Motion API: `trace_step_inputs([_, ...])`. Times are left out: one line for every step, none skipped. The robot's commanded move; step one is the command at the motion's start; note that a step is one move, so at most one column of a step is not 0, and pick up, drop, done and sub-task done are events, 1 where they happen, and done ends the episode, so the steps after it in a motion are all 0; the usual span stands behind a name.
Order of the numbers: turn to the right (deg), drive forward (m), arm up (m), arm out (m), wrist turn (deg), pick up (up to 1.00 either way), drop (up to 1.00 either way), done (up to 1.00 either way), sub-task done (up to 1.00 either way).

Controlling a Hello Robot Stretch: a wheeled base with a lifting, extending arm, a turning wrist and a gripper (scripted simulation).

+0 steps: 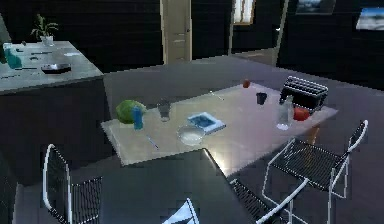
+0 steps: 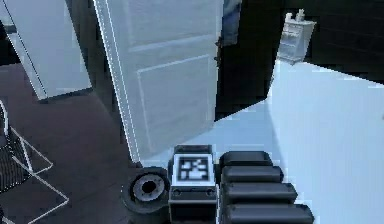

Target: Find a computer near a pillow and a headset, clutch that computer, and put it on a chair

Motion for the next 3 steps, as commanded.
trace_step_inputs([-45.0, 0.00, 0.00, 0.00, 0.0, 0.00, 0.00, 0.00, 0.00])
trace_step_inputs([-12.0, 0.00, 0.00, 0.00, 0.0, 0.00, 0.00, 0.00, 0.00])
trace_step_inputs([45.0, 0.00, 0.00, 0.00, 0.0, 0.00, 0.00, 0.00, 0.00])
